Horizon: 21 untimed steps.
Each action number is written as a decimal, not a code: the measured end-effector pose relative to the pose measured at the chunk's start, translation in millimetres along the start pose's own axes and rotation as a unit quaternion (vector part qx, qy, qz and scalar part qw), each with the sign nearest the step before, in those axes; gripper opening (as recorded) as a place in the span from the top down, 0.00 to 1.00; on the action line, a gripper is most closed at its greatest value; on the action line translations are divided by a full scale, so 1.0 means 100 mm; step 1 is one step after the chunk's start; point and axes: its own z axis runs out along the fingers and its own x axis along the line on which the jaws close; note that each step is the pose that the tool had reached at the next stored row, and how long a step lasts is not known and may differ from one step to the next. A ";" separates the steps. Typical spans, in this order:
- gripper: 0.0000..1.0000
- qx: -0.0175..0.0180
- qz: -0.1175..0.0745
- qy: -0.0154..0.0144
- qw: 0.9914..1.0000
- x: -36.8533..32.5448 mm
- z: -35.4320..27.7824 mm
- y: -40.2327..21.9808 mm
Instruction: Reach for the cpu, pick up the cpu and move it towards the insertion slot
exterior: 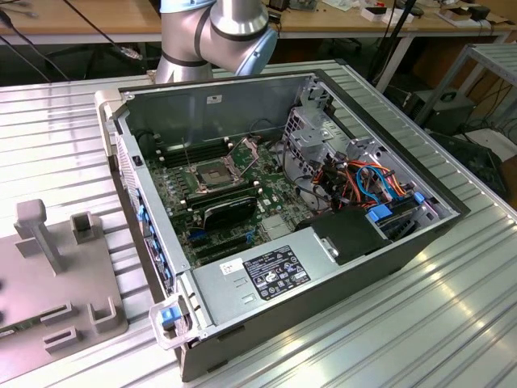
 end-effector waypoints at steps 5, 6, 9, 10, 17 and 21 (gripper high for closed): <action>0.45 0.000 0.000 0.000 1.000 -0.054 -0.001 0.000; 0.45 0.000 0.000 0.000 1.000 -0.067 -0.001 0.000; 0.45 0.000 0.000 0.000 1.000 -0.091 -0.001 0.000; 0.45 0.000 0.000 0.000 1.000 -0.100 -0.001 -0.001; 0.45 0.000 0.000 0.000 1.000 -0.176 -0.001 -0.002; 0.45 0.000 0.000 0.000 1.000 -0.222 -0.002 -0.002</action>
